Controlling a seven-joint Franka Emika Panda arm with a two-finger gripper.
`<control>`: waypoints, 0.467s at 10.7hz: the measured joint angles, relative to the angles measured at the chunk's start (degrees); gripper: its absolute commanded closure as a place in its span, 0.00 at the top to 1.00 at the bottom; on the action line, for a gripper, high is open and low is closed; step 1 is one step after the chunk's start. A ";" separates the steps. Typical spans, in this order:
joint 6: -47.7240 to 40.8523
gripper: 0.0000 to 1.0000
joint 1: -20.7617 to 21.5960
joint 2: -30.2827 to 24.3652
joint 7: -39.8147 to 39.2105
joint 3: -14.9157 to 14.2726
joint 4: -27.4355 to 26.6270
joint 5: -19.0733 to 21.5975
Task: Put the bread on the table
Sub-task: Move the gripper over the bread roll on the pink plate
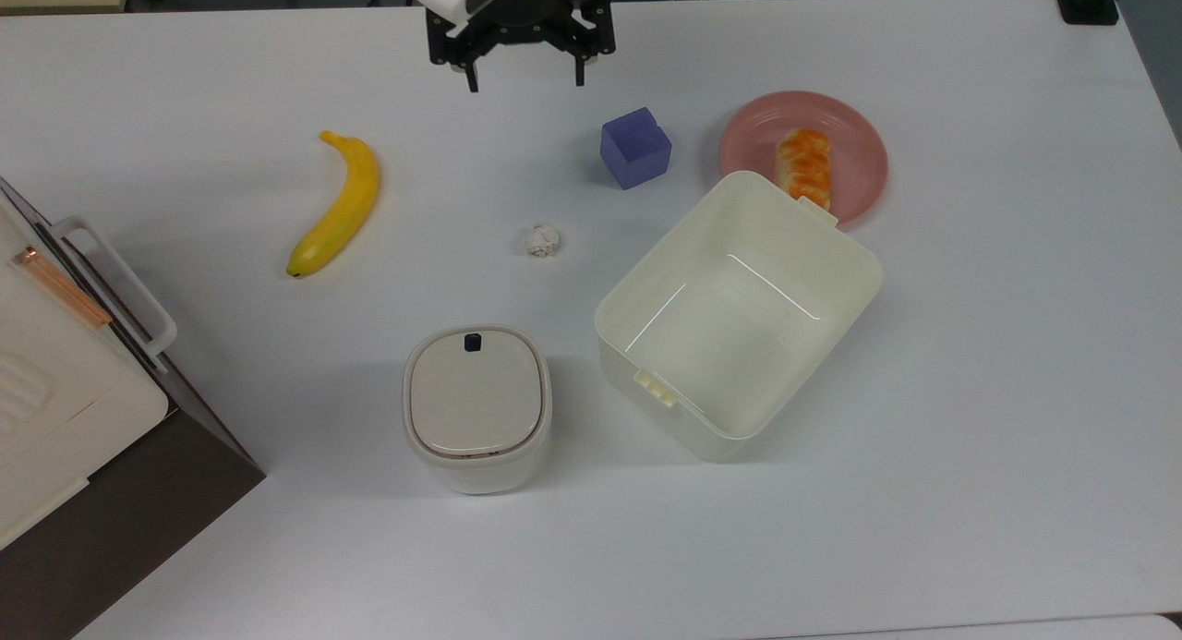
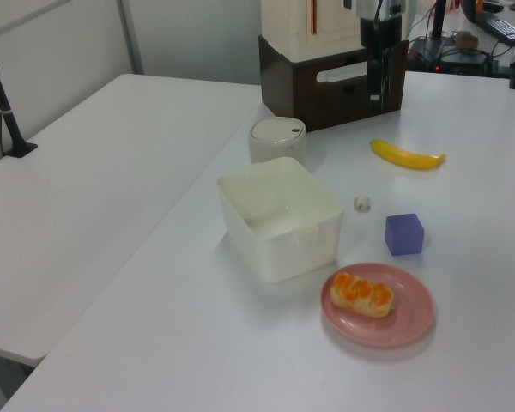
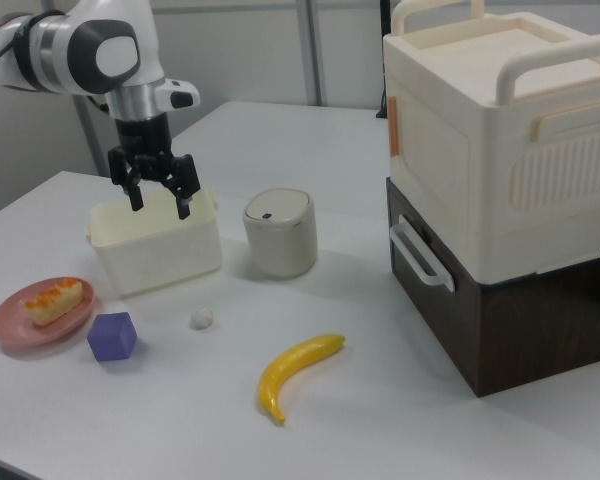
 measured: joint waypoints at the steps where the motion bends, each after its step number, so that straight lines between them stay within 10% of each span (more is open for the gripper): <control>1: 0.00 1.00 0.94 0.13 0.10 0.06 -0.59 0.04; 5: 0.02 1.00 10.58 0.15 7.69 0.41 -2.96 0.45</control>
